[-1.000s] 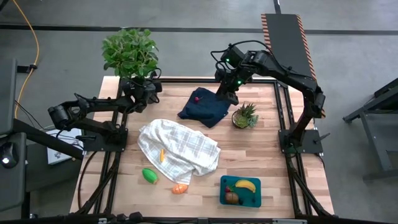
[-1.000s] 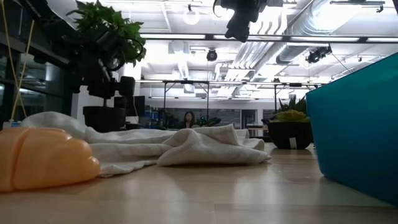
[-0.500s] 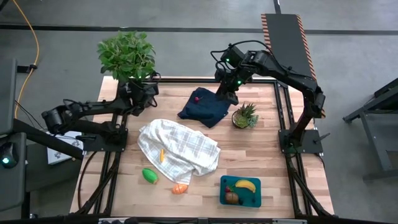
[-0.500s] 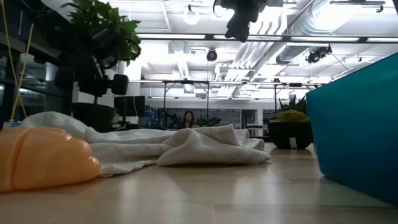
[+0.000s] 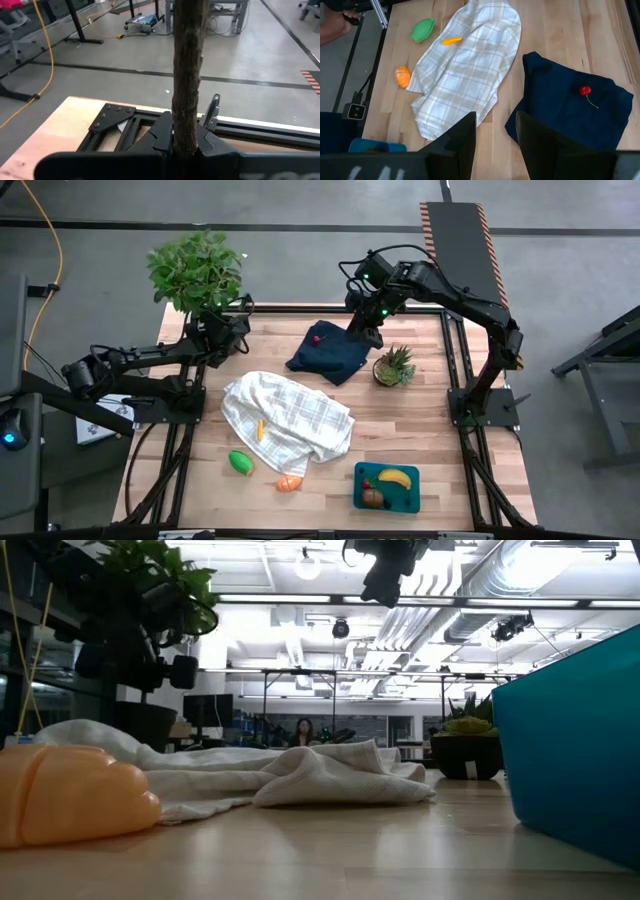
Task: Pick and placing Produce into tupperware
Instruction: Move the left plant pot to the top left of the table
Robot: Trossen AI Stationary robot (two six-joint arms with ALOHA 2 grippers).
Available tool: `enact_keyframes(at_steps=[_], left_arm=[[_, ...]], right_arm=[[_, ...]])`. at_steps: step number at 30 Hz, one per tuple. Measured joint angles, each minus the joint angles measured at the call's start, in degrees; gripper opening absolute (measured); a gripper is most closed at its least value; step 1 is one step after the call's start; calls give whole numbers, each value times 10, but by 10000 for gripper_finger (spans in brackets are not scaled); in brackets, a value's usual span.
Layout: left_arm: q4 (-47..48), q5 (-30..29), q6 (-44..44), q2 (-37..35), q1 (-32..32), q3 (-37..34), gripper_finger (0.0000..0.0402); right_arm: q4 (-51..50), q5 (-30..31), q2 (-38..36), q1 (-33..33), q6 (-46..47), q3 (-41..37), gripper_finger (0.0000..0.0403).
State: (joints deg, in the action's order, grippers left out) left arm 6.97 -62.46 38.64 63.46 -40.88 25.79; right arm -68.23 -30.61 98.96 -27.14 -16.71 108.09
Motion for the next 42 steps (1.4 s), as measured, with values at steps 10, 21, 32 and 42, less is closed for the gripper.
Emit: enact_keyframes(at_steps=[10,21,32,42], left_arm=[[-7,-4,62,-2,1,-31,5],[-38,36,21,1,0,-35,18],[-39,35,6,1,0,-35,21],[-40,33,2,1,0,-34,45]], right_arm=[[0,0,0,0,1,0,129],[0,0,0,1,2,0,129],[0,0,0,2,4,0,129],[0,0,0,2,4,0,129]])
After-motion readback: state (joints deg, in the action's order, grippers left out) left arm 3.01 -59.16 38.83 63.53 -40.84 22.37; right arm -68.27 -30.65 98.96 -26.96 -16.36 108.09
